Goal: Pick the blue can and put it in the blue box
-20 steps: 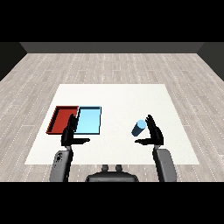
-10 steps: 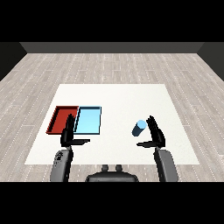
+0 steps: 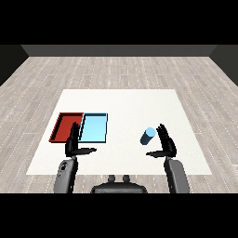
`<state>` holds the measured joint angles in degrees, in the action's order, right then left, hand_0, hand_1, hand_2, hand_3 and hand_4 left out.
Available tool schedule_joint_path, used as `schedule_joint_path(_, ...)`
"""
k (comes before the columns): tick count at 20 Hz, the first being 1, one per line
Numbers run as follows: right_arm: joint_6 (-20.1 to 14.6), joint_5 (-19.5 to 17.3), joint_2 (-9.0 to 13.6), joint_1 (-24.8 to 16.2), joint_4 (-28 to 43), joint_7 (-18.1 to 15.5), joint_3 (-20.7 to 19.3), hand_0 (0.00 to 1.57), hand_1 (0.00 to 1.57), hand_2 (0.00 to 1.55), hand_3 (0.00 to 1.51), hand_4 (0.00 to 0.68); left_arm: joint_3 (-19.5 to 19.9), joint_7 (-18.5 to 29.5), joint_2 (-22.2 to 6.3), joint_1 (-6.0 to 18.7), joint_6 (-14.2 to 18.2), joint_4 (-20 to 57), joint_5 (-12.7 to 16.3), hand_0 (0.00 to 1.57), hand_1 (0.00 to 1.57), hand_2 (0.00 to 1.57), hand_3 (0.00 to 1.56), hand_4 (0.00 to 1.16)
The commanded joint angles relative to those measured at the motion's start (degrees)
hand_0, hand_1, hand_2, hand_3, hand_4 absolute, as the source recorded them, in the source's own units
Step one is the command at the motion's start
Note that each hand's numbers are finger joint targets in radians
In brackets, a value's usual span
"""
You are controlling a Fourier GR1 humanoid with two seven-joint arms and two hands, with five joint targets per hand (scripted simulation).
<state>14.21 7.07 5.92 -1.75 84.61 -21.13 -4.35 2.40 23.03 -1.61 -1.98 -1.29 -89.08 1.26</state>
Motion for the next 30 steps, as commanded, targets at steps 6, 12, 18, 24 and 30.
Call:
schedule_joint_path(6, 1.0, 1.6, 0.7, -0.3, -1.6, 2.1, -2.0, 0.00, 0.00, 0.00, 0.00, 0.000, 1.6, -0.1, -2.0, -0.8, -2.2, -0.3, 1.9, 0.00, 0.00, 0.00, 0.00, 0.00)
schedule_joint_path(12, -2.4, -1.3, -1.0, 5.6, -12.2, -0.6, -2.3, 0.00, 0.00, 0.00, 0.00, 0.000, 1.2, 0.3, -1.1, -1.0, -0.8, -0.2, 0.9, 0.00, 0.00, 0.00, 0.00, 0.00)
schedule_joint_path(18, -3.4, 1.6, 1.1, 11.6, -13.9, 5.6, -4.8, 0.00, 0.00, 0.00, 0.00, 0.000, 0.2, -1.8, -0.5, 1.4, 1.0, 0.0, -0.5, 0.00, 0.00, 0.00, 0.00, 0.00)
schedule_joint_path(24, -3.4, 0.7, 0.0, 12.4, -24.0, -1.4, -5.2, 0.00, 0.00, 0.00, 0.00, 0.000, -0.8, 0.3, 0.0, -0.1, 0.9, -0.7, -1.6, 0.00, 0.00, 0.00, 0.00, 0.00)
schedule_joint_path(30, -3.8, 1.9, -0.1, 19.3, -30.8, -1.5, -5.9, 0.00, 0.00, 0.00, 0.00, 0.000, 0.0, 1.1, -0.6, -1.7, 0.5, 0.4, -1.2, 0.00, 0.00, 0.00, 0.00, 0.00)
